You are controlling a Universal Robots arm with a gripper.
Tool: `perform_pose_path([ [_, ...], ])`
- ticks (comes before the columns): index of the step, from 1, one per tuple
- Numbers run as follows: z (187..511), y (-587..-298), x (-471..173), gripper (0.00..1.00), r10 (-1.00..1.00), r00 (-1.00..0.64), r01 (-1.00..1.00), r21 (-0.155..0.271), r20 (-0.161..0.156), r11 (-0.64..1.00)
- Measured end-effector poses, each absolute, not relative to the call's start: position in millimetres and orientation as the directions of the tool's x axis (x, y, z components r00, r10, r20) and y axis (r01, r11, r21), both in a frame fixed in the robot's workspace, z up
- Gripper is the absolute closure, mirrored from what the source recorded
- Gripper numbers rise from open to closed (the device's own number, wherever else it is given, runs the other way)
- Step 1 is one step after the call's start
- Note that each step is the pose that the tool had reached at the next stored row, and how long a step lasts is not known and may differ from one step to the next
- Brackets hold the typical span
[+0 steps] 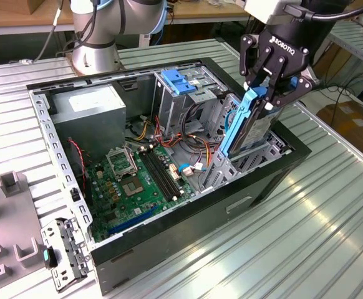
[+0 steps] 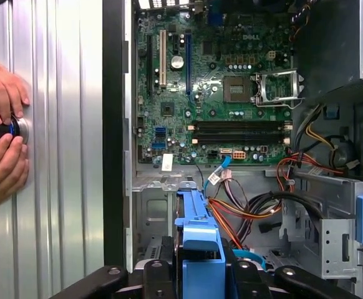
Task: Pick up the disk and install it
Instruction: 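Insert the disk into the insertion slot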
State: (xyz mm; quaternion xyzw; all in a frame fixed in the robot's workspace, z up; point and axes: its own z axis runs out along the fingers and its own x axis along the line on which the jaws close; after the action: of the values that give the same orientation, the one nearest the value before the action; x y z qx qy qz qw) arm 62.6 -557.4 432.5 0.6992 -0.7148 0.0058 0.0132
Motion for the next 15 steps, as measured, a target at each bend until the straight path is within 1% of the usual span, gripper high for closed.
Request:
perform_pose_path([
  [15,410,-557,63,0.63,-0.999,-0.022,-1.000,0.010,0.027,0.022],
])
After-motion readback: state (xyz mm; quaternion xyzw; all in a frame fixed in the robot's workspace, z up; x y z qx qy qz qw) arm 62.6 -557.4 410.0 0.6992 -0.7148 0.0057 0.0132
